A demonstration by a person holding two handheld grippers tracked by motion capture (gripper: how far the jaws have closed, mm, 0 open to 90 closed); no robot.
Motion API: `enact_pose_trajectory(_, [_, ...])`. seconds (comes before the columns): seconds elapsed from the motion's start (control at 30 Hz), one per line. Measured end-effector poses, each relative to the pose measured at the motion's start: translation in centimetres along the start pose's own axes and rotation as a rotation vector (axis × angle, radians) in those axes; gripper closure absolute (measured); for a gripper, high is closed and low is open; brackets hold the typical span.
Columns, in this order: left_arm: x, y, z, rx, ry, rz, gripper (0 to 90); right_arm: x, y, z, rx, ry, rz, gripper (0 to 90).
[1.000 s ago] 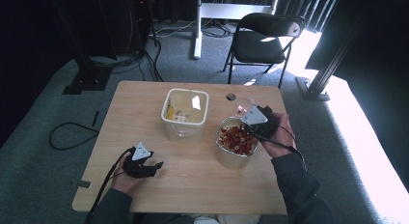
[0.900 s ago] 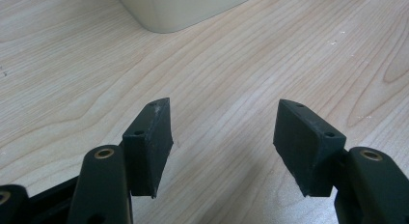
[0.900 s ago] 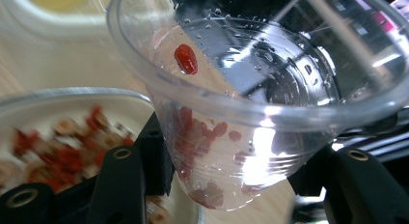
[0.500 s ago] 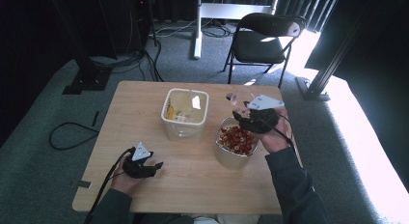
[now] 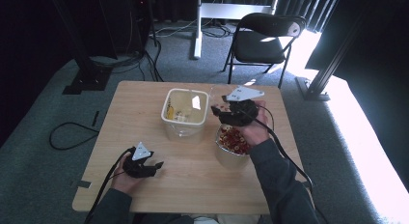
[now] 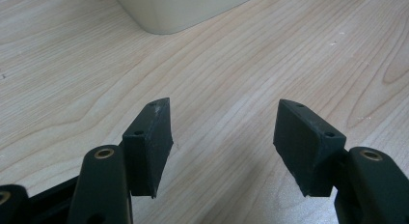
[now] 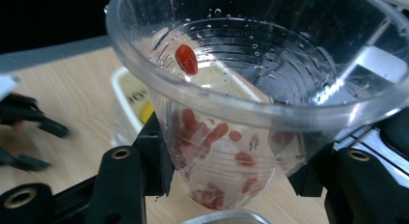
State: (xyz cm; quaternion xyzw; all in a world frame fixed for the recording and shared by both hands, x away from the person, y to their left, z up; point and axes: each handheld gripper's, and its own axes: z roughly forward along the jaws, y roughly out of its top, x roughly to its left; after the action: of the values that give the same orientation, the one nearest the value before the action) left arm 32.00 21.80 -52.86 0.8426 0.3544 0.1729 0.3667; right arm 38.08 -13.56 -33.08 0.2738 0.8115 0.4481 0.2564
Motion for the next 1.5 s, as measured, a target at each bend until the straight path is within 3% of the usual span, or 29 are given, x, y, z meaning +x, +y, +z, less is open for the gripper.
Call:
enact_pose_trajectory(0.3, [0.1, 0.0, -0.1, -0.002, -0.002, 0.001, 39.3, 0.7, 2.7, 3.2, -0.001, 0.072, 0.024, 44.5])
enact_pose_trajectory(0.53, [0.1, 0.0, -0.1, -0.002, -0.001, 0.002, 39.3, 1.4, 4.5, 6.2, 0.026, 0.100, 0.019, 43.7])
enact_pose_trajectory(0.83, [0.1, 0.0, -0.2, 0.000, 0.002, 0.007, 39.2, 1.4, 6.4, 9.6, 0.038, 0.142, 0.072, 41.5])
enact_pose_trajectory(0.87, [0.1, 0.0, -0.2, 0.002, 0.002, 0.007, 39.3, 1.5, 6.5, 10.0, 0.044, 0.135, 0.070, 39.9])
enact_pose_trajectory(0.9, [0.0, 0.0, -0.2, 0.002, 0.000, 0.006, 39.2, 1.6, 6.6, 10.5, 0.041, 0.132, 0.072, 32.6])
enact_pose_trajectory(0.93, [0.0, 0.0, -0.2, 0.002, -0.001, 0.007, 39.2, 1.7, 6.8, 11.0, 0.050, 0.155, 0.079, 22.8])
enact_pose_trajectory(0.97, [0.0, 0.0, -0.1, 0.003, -0.001, 0.008, 39.2, 1.6, 7.0, 11.7, 0.070, 0.209, 0.107, 16.9])
enact_pose_trajectory(1.0, [0.0, 0.0, -0.1, 0.004, -0.001, 0.011, 39.2, 1.5, 7.2, 12.1, 0.080, 0.246, 0.134, 16.5])
enact_pose_trajectory(1.03, [0.0, 0.0, -0.2, 0.004, -0.002, 0.012, 39.1, 1.5, 7.3, 12.3, 0.059, 0.253, 0.145, 15.0])
enact_pose_trajectory(1.13, [0.0, -0.1, -0.3, 0.002, -0.001, 0.014, 39.1, 1.3, 7.3, 12.1, 0.050, 0.234, 0.150, 14.9])
enact_pose_trajectory(1.27, [0.1, -0.1, -0.3, -0.001, 0.000, 0.007, 39.0, 1.2, 7.2, 10.9, 0.079, 0.180, 0.106, 15.7])
enact_pose_trajectory(1.5, [0.1, -0.1, -0.3, -0.002, 0.007, 0.002, 38.9, 1.7, 5.8, 7.7, 0.064, 0.135, 0.032, 19.6])
